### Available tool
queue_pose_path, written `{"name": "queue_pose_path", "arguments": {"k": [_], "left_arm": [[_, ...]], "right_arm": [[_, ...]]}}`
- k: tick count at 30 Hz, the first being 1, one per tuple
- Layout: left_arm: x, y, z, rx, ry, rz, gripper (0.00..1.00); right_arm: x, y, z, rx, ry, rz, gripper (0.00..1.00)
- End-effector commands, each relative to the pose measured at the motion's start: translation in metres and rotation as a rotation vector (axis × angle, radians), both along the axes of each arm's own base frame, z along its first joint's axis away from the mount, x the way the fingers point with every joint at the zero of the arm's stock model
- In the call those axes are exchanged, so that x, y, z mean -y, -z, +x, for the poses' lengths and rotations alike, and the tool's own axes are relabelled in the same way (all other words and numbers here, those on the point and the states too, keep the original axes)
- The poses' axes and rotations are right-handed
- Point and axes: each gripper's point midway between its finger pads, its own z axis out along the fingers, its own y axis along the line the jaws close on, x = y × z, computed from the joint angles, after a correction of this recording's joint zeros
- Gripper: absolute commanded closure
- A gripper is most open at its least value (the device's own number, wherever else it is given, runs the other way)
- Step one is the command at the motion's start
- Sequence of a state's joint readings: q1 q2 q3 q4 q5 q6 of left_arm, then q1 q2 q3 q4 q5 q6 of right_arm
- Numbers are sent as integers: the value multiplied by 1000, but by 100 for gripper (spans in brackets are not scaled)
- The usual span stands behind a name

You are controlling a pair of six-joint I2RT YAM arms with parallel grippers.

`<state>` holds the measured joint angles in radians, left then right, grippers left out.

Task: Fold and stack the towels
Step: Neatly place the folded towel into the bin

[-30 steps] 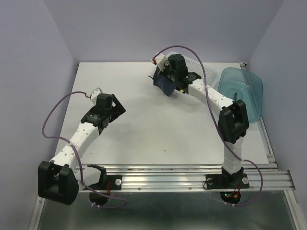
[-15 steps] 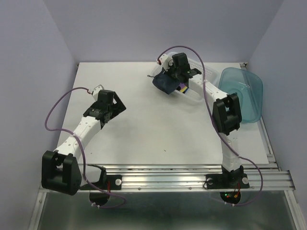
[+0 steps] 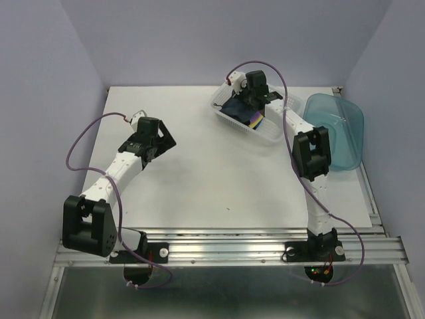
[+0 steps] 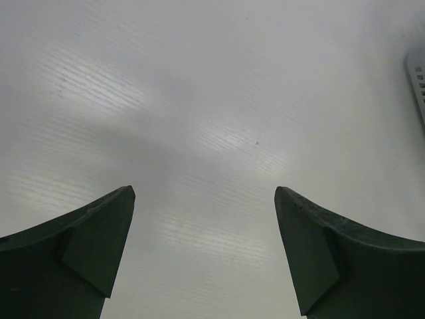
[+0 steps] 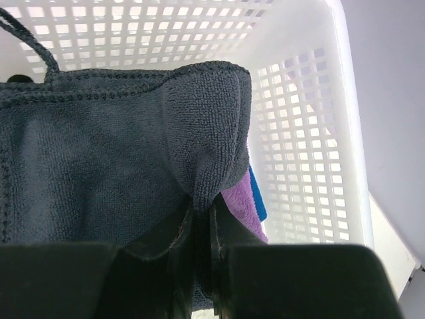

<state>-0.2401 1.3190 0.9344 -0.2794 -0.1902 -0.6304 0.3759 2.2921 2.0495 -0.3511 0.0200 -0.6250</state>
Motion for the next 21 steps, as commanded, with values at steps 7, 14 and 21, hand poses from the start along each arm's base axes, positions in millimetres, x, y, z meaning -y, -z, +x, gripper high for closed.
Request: {"name": "queue_pose_path", "arguments": {"k": [7,14,21], "left_arm": [[3,-12,25,33,19,1,1],[7,-7,29,19,32,-7,1],[8,-10,27,25,40,-16,1]], "right_arm": [[4,-21,34,99,-30,43,97],[13,-8,43,99,3,51,75],[13,-39,39,139,31,119,22]]}}
